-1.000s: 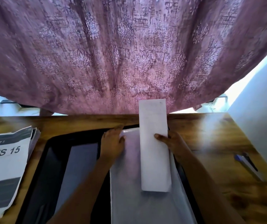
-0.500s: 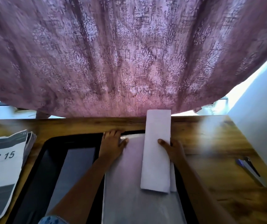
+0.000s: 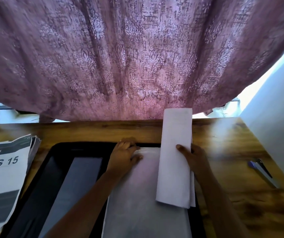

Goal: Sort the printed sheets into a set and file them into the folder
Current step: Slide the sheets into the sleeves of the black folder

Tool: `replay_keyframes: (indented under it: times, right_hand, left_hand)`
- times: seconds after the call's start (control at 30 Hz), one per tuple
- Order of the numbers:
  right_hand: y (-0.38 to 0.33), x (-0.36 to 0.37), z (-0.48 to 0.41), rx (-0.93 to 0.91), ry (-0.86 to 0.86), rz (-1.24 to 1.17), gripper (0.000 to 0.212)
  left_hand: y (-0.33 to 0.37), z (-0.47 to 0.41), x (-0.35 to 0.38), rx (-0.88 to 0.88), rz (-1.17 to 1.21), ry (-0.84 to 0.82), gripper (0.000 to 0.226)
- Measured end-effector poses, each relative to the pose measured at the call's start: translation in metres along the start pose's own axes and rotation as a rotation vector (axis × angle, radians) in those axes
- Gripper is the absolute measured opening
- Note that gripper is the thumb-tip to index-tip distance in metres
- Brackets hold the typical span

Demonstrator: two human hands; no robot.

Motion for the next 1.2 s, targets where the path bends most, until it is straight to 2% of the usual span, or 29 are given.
replay_keyframes:
  times: [0.13,0.23,0.3,0.37,0.53,0.77,0.9,0.97,1.13,1.2]
  right_hand:
    - [-0.027,-0.014,-0.010,-0.072,0.006,-0.009,0.023]
    - [-0.052,-0.022,-0.016,-0.152,0.031,-0.014,0.007]
    - [-0.072,-0.026,-0.019,-0.210,0.059,-0.008,0.005]
    - [-0.086,-0.027,-0.023,-0.252,0.073,-0.015,0.007]
    - [-0.108,-0.020,-0.031,-0.335,0.067,-0.082,0.005]
    - [-0.143,-0.003,-0.034,-0.515,0.068,-0.116,0.010]
    - [-0.150,-0.005,-0.032,-0.563,0.146,-0.113,0.009]
    - [-0.149,-0.007,-0.032,-0.563,0.189,-0.115,0.008]
    - [-0.146,-0.004,-0.037,-0.566,0.212,-0.088,0.008]
    - [-0.144,0.000,-0.039,-0.568,0.201,-0.090,0.008]
  left_hand:
    - [0.006,-0.012,-0.011,0.014,0.041,0.014,0.036]
    - [0.004,-0.018,-0.014,0.034,0.133,-0.005,0.036]
    - [0.003,-0.018,-0.018,0.066,0.158,0.024,0.043]
    - [0.006,-0.016,-0.025,0.100,0.143,0.087,0.044]
    - [0.014,-0.009,-0.026,0.221,0.042,0.114,0.026]
    - [0.025,0.011,-0.036,0.411,-0.042,0.264,0.009]
    - [0.027,0.017,-0.045,0.381,-0.065,0.355,0.019]
    - [0.029,0.017,-0.040,0.388,-0.053,0.286,0.022]
    - [0.021,0.009,-0.013,0.303,-0.006,-0.041,0.028]
    - [0.019,0.009,-0.011,0.274,0.017,-0.098,0.031]
Point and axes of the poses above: each hand's wrist, its own z-axis away from the middle knuckle, its own x-axis out of the palm, y = z × x, the point moved 9 cm from there along -z, towards the middle knuckle, and after that the axes turned 9 degrees about -x, right-handed, at the moved point
